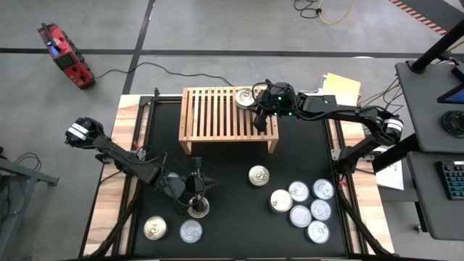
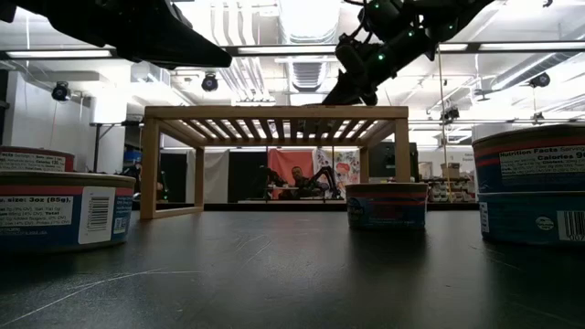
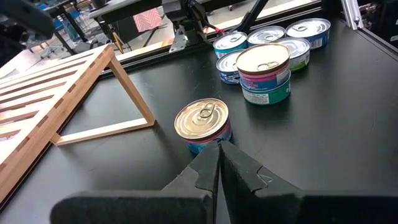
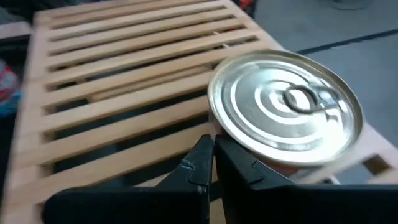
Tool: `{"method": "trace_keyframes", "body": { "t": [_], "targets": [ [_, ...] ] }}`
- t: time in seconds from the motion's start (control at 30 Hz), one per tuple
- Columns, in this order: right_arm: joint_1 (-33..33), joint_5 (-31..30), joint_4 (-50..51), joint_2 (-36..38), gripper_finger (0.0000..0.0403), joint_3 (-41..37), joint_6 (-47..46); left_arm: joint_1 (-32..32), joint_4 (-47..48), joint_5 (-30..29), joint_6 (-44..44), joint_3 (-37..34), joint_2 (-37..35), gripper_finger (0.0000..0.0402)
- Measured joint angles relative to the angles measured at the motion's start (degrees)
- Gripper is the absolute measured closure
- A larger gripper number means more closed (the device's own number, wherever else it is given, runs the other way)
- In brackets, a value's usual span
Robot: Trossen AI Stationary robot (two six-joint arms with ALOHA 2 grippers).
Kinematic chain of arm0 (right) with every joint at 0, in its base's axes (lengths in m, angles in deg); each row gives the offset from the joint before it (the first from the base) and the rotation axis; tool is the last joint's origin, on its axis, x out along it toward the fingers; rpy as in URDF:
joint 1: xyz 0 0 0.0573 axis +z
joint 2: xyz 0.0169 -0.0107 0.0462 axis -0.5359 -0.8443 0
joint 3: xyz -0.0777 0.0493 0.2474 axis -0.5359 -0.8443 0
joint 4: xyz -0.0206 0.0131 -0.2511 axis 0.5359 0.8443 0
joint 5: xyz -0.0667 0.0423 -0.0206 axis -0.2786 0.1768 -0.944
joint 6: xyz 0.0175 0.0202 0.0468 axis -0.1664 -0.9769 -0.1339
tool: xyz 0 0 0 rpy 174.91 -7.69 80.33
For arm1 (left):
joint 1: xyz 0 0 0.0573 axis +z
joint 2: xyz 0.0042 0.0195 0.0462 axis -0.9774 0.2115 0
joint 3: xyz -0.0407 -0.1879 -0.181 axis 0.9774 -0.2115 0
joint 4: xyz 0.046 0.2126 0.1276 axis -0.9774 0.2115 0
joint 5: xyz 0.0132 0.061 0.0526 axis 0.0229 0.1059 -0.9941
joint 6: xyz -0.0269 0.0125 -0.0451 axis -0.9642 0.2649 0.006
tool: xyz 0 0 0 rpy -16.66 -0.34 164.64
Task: Stack canned seafood by type on shelf
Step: Put the blue and pink tuna can on the shelf, then stack the blue and pink tuna can on top of the blue and pink tuna can
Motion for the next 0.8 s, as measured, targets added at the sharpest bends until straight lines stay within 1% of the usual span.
{"method": "trace_keyframes", "body": {
  "t": [0.33,0.4,0.5,0.6,0.8],
  "targets": [
    [-0.2,-0.1,0.3,0.9,0.039,0.0,-0.8,0.0,0.0,0.0,0.0,0.0,0.0,0.0401],
    [-0.2,1.0,0.8,1.6,0.039,0.0,-1.7,0.0,0.0,0.0,0.0,0.0,0.0,0.0401],
    [0.1,4.4,2.9,3.0,0.039,0.0,-2.8,0.0,0.0,0.0,-0.1,0.0,0.0,0.0401],
    [1.7,7.2,5.9,4.6,0.039,0.0,-4.0,0.0,-0.3,0.0,-0.1,0.0,0.0,0.0401],
    [8.0,7.3,12.3,7.3,0.039,-0.1,-4.3,0.0,-1.1,0.0,-0.2,0.0,0.0,0.0401]
  ]
}}
